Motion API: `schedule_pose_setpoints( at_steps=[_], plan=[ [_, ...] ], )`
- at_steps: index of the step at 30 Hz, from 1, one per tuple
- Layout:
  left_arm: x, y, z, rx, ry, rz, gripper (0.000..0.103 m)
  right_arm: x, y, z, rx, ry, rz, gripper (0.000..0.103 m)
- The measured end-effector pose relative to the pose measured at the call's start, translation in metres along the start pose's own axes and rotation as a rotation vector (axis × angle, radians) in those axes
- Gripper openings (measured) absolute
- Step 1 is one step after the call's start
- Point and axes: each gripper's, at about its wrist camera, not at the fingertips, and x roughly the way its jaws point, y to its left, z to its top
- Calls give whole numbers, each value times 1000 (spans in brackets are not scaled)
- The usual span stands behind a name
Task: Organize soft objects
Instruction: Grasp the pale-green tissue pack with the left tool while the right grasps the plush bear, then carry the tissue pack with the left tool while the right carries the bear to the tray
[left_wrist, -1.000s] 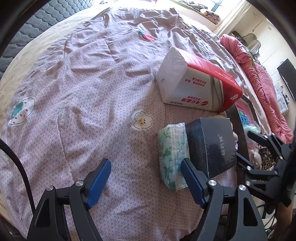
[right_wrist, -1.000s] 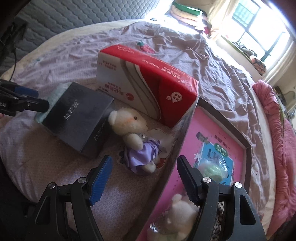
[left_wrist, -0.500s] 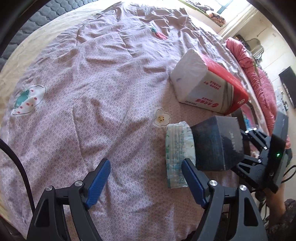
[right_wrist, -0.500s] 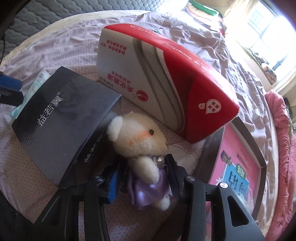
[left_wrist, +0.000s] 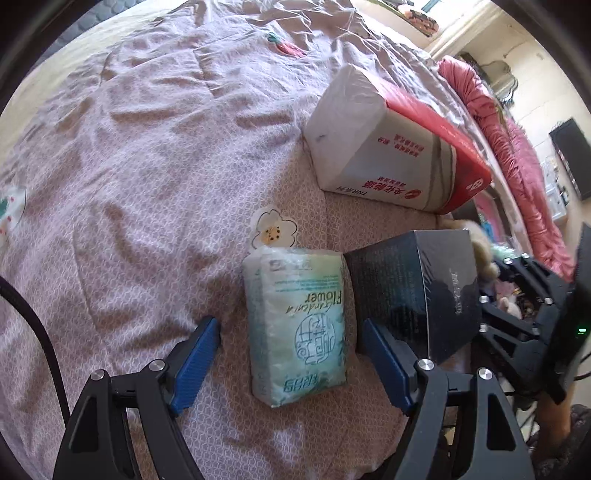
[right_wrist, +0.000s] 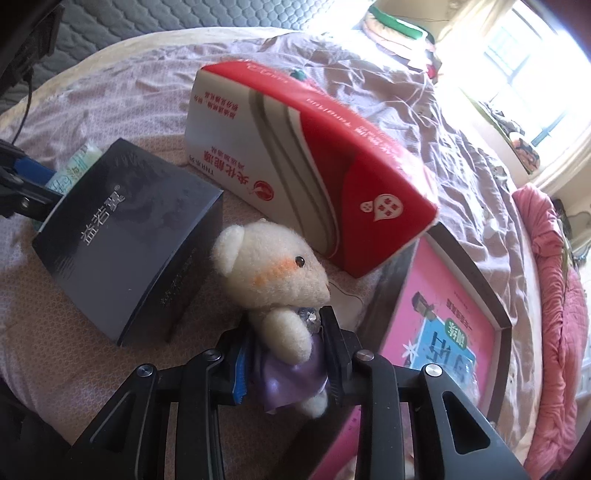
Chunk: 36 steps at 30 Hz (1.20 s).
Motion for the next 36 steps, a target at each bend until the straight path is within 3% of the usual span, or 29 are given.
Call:
schedule_pose_setpoints(
  at_steps=[4, 8, 10, 12, 14, 17, 24, 36],
  plan=[
    [10, -21, 5, 77, 17, 112, 78, -13, -11, -2, 81, -25, 25, 34],
    [12, -22, 9, 35, 25, 114, 76, -30, -22, -4, 161, -63, 65, 34],
    [11, -17, 11, 14, 21, 125, 63, -39, -27, -5, 198, -88, 77, 34],
    [10, -12, 10, 1, 20, 119, 60, -48, -31, -5, 223, -105, 74, 34],
    [8, -9, 9, -7, 9, 99, 47, -55, -36, -6, 249, -120, 85, 34],
    [3, 0, 3, -30, -15, 66, 40, -70, -41, -9, 293, -149, 93, 34],
    [-32, 0, -15, -9, -85, 70, 38, -97, -53, -15, 356, -199, 100, 34],
    [-88, -72, -11, 120, -204, 81, 38, -151, -80, -34, 461, -283, 89, 34]
  ],
)
